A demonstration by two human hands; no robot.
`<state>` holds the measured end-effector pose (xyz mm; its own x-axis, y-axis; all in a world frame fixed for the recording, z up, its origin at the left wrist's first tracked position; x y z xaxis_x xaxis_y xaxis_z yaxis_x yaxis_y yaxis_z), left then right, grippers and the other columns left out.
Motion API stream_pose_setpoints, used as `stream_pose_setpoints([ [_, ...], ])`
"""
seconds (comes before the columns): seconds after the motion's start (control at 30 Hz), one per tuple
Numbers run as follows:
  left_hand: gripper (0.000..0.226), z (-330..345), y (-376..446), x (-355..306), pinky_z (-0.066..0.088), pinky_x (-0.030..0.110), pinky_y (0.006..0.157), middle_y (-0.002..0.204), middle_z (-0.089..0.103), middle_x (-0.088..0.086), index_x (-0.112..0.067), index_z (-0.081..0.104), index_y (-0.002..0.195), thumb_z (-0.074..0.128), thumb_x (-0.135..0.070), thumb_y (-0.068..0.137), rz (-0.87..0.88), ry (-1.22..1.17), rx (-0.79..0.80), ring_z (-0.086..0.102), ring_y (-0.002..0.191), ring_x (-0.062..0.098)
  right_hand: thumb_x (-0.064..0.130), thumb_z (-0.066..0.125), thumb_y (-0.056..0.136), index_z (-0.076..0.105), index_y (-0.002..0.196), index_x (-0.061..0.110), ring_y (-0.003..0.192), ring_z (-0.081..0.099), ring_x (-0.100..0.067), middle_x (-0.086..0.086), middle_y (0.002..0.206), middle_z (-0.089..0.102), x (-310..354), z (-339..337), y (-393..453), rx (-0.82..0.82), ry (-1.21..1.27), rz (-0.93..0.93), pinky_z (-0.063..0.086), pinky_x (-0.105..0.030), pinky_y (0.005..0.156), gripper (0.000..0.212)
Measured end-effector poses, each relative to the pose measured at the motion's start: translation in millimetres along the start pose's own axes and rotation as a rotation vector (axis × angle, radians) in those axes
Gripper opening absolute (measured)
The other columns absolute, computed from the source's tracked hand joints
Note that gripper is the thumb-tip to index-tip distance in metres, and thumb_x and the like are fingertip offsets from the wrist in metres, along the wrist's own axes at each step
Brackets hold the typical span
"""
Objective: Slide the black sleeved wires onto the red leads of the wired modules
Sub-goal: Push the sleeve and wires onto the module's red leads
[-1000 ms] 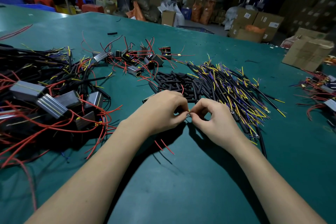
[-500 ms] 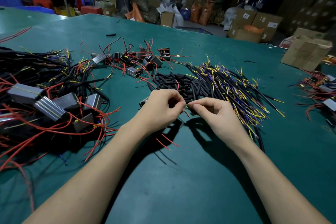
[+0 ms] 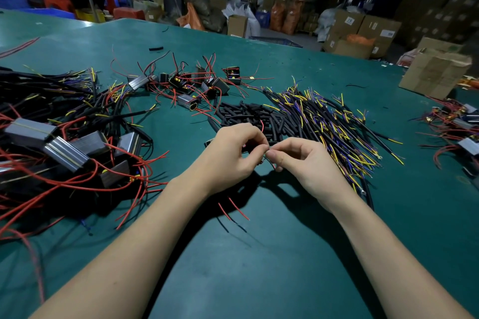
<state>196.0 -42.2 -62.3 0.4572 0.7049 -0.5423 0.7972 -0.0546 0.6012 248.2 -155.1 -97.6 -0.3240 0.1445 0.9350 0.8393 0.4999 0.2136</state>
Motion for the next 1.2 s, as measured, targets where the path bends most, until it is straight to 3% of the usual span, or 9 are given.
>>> stream_pose_setpoints([
  [0.17, 0.005, 4.7, -0.6, 0.2, 0.042, 0.016, 0.07, 0.077, 0.06, -0.004, -0.008, 0.066, 0.083, 0.062, -0.008, 0.087, 0.007, 0.036, 0.053, 0.053, 0.071, 0.007, 0.01, 0.07, 0.084, 0.064, 0.075, 0.01, 0.063, 0.05, -0.018, -0.012, 0.067, 0.058, 5.1, 0.1, -1.2, 0.019, -0.089, -0.036, 0.041, -0.031, 0.064, 0.011],
  [0.27, 0.007, 7.0, -1.0, -2.3, 0.045, 0.026, 0.074, 0.081, 0.062, 0.001, -0.007, 0.065, 0.085, 0.061, -0.011, 0.088, 0.021, 0.08, 0.086, 0.055, 0.076, 0.014, 0.011, 0.071, 0.084, 0.063, 0.072, 0.012, 0.063, 0.049, -0.016, -0.001, 0.066, 0.06, 7.5, -0.6, -1.9, 0.006, -0.218, -0.063, 0.04, -0.03, 0.063, 0.014],
  [0.4, 0.009, 13.4, -0.9, -11.7, 0.046, 0.037, 0.075, 0.085, 0.058, 0.005, -0.006, 0.061, 0.087, 0.057, -0.013, 0.089, 0.054, 0.168, 0.134, 0.055, 0.08, 0.022, 0.015, 0.067, 0.081, 0.057, 0.068, 0.012, 0.063, 0.056, -0.02, 0.004, 0.065, 0.061, 21.0, -1.7, -6.3, -0.11, -0.566, -0.167, 0.045, -0.035, 0.061, 0.017],
  [0.53, 0.01, 14.1, 1.4, -13.6, 0.043, 0.038, 0.075, 0.085, 0.056, 0.006, -0.008, 0.058, 0.086, 0.053, -0.015, 0.09, 0.007, 0.215, 0.095, 0.053, 0.082, 0.025, 0.013, 0.066, 0.081, 0.05, 0.073, 0.012, 0.067, 0.053, -0.035, -0.008, 0.074, 0.059, 45.8, 15.4, -17.1, -0.251, -1.027, -0.378, 0.028, -0.031, 0.063, 0.018],
  [0.8, 0.009, 14.2, -0.4, -3.2, 0.043, 0.037, 0.078, 0.086, 0.059, 0.005, -0.01, 0.057, 0.087, 0.053, -0.016, 0.091, -0.049, 0.183, 0.097, 0.054, 0.083, 0.023, 0.013, 0.057, 0.091, 0.068, 0.094, 0.007, 0.083, 0.059, -0.029, -0.009, 0.089, 0.064, 25.1, 13.4, -9.4, -0.099, -0.743, -0.268, 0.047, -0.045, 0.075, 0.013],
  [0.87, 0.01, 13.8, 0.2, -1.8, 0.043, 0.038, 0.078, 0.087, 0.059, 0.005, -0.01, 0.058, 0.087, 0.053, -0.017, 0.091, -0.047, 0.192, 0.093, 0.054, 0.083, 0.023, 0.011, 0.058, 0.091, 0.07, 0.095, 0.008, 0.086, 0.061, -0.026, -0.008, 0.091, 0.066, 20.3, 11.9, -6.4, -0.105, -0.685, -0.227, 0.048, -0.041, 0.078, 0.014],
  [1.0, 0.011, 15.6, 0.0, -2.2, 0.043, 0.036, 0.08, 0.088, 0.059, 0.005, -0.01, 0.059, 0.088, 0.053, -0.018, 0.092, -0.03, 0.217, 0.109, 0.054, 0.085, 0.023, 0.009, 0.062, 0.088, 0.07, 0.091, 0.01, 0.082, 0.061, -0.013, 0.0, 0.087, 0.069, 11.0, 5.3, -2.4, -0.112, -0.555, -0.133, 0.042, -0.018, 0.074, 0.009],
  [1.13, 0.012, 16.8, -0.4, -0.9, 0.043, 0.037, 0.081, 0.089, 0.061, 0.007, -0.009, 0.061, 0.088, 0.054, -0.018, 0.091, -0.039, 0.213, 0.126, 0.056, 0.087, 0.024, 0.01, 0.069, 0.085, 0.07, 0.084, 0.018, 0.071, 0.059, -0.011, 0.005, 0.081, 0.067, 2.9, 0.5, -1.2, -0.118, -0.406, -0.05, 0.047, -0.021, 0.069, 0.008],
  [1.2, 0.012, 17.0, -0.4, 1.1, 0.044, 0.038, 0.081, 0.089, 0.062, 0.007, -0.009, 0.061, 0.088, 0.054, -0.018, 0.091, -0.059, 0.211, 0.128, 0.056, 0.087, 0.024, 0.011, 0.073, 0.081, 0.069, 0.079, 0.024, 0.07, 0.059, -0.015, 0.001, 0.086, 0.068, 3.8, -3.0, -2.2, -0.159, -0.379, -0.05, 0.045, -0.015, 0.064, 0.014],
])
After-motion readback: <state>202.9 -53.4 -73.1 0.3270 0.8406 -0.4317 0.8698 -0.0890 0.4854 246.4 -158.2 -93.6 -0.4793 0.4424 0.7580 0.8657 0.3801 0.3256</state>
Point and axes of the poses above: each hand's wrist, its own y-axis towards the middle knuckle, its own z-axis out of the palm, x = y × z, the point moved 9 cm from there along y, towards the middle knuckle
